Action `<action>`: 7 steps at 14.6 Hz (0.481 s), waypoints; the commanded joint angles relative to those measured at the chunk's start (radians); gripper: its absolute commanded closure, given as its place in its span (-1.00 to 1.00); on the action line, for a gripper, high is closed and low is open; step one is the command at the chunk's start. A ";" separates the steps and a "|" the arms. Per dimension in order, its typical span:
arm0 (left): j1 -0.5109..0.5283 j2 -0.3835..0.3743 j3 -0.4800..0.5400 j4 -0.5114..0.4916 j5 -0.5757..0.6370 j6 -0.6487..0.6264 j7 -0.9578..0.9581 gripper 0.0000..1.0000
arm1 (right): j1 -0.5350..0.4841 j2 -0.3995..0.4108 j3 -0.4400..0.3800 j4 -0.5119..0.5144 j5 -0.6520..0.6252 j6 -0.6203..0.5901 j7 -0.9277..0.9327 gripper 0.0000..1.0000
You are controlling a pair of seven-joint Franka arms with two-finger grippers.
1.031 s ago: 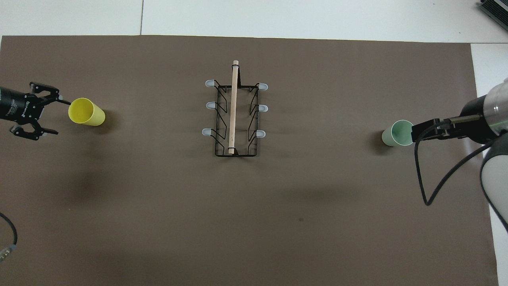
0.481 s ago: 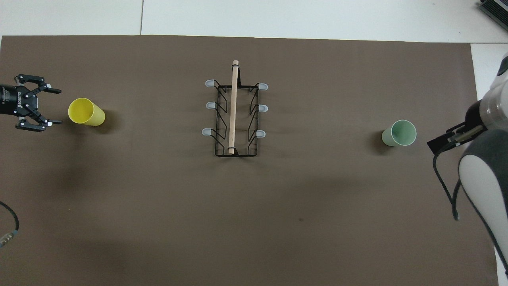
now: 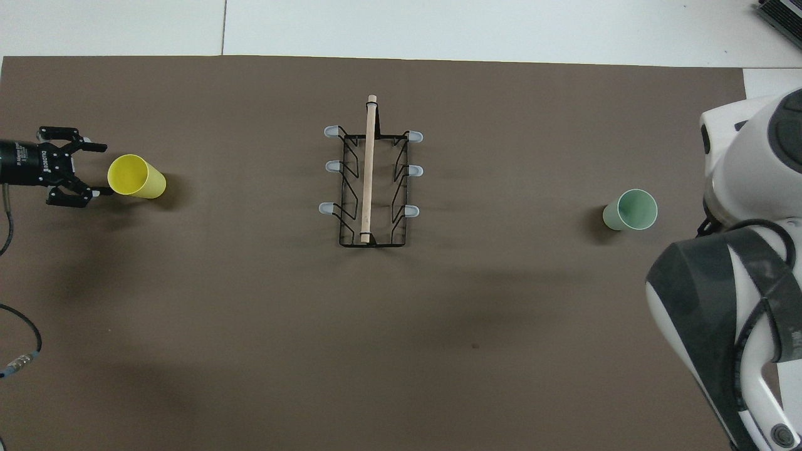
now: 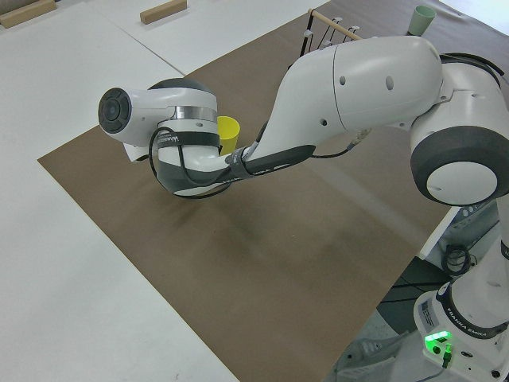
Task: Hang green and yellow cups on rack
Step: 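Grasp the yellow cup with the left gripper while the right gripper grasps the green cup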
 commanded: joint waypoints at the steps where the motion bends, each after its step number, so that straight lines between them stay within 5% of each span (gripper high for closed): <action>1: 0.009 -0.007 -0.006 -0.052 -0.044 -0.011 -0.001 -1.00 | 0.003 -0.037 0.000 -0.083 -0.121 0.059 -0.251 -1.00; 4: 0.006 -0.025 -0.008 -0.096 -0.090 -0.008 0.026 -1.00 | 0.028 -0.043 0.005 -0.186 -0.213 0.174 -0.338 -1.00; 7: -0.002 -0.057 -0.006 -0.183 -0.203 0.016 0.111 -1.00 | 0.138 0.094 0.007 -0.203 -0.387 0.176 -0.301 -1.00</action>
